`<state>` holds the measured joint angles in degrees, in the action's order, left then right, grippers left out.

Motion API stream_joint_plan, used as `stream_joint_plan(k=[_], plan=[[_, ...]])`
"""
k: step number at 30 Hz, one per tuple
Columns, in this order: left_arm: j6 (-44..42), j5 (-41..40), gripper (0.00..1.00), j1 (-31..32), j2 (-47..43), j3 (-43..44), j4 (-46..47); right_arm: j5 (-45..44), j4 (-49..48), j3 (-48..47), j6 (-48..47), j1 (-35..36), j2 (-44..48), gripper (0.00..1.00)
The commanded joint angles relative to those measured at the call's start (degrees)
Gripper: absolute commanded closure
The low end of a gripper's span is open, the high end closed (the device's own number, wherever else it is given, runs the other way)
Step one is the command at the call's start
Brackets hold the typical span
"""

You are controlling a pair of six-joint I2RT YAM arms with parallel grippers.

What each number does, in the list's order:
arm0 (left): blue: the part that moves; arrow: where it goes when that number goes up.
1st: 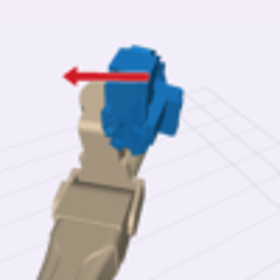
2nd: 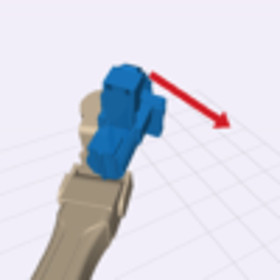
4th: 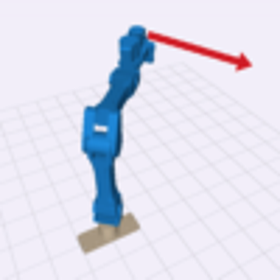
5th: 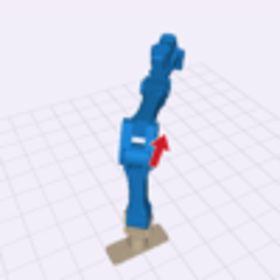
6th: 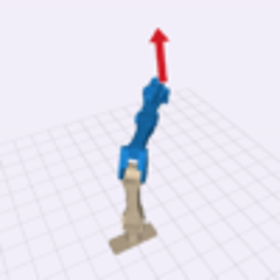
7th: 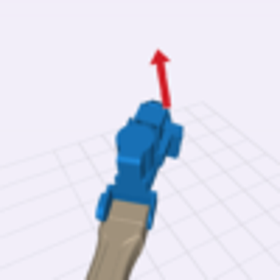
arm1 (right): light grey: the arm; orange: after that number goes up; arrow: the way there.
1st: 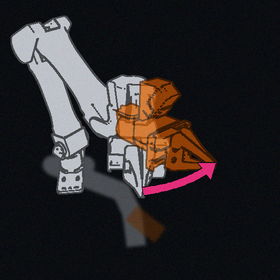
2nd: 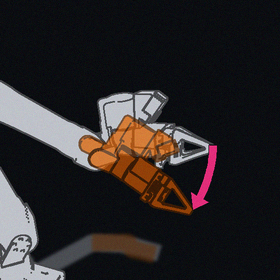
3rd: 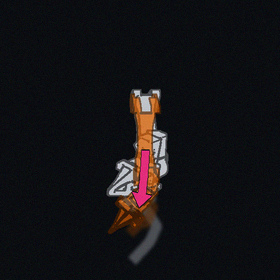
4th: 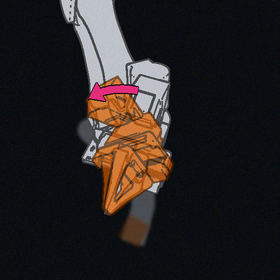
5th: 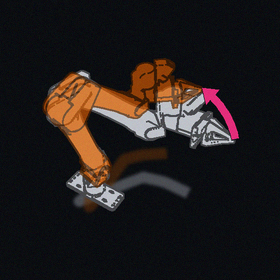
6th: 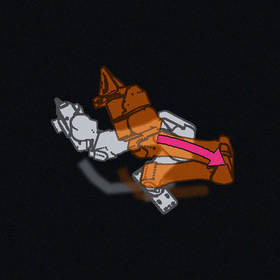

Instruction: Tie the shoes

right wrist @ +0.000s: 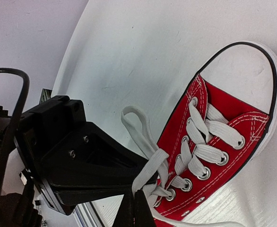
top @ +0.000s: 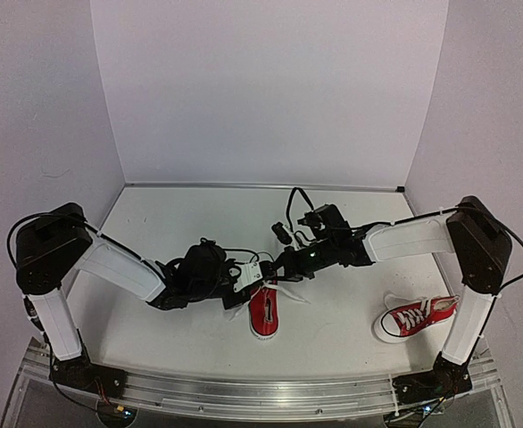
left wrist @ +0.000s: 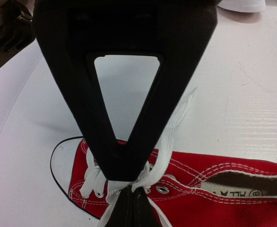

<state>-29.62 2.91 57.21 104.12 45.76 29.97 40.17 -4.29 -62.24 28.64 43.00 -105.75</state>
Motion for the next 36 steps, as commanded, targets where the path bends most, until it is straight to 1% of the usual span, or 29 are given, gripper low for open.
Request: stream_joint_plan(k=[1, 9, 17, 21, 27, 32, 36], plan=[[2.75, 0.81, 1.00, -0.26, -3.46, -1.24, 4.84, 1.22, -1.70, -1.04, -0.25, -0.28, 0.51, 1.00], [5.93, 1.38, 1.00, -0.25, 1.49, 0.08, 9.48, 1.24, -1.69, -1.13, -0.34, -0.28, 0.64, 1.00], [7.72, 0.01, 1.00, -0.26, 5.43, 0.44, 13.70, 1.66, -2.06, -1.04, -0.23, -0.28, 0.24, 1.00], [8.95, 0.85, 1.00, -0.25, 7.16, -0.32, 17.78, 2.08, -2.34, -0.70, 0.22, -0.28, 0.33, 0.98], [10.00, 2.39, 1.00, -0.26, 7.42, -3.59, 26.68, 2.69, -3.13, 0.15, 1.04, -0.27, 0.51, 0.96], [10.07, 4.36, 1.00, -0.25, 8.35, -3.58, 28.43, 3.73, -4.56, 0.89, 1.99, -0.20, 0.44, 0.91], [10.07, 4.45, 1.00, -0.40, 9.74, -3.70, 29.52, 4.21, -4.50, 0.99, 1.86, -0.37, 2.58, 0.82]])
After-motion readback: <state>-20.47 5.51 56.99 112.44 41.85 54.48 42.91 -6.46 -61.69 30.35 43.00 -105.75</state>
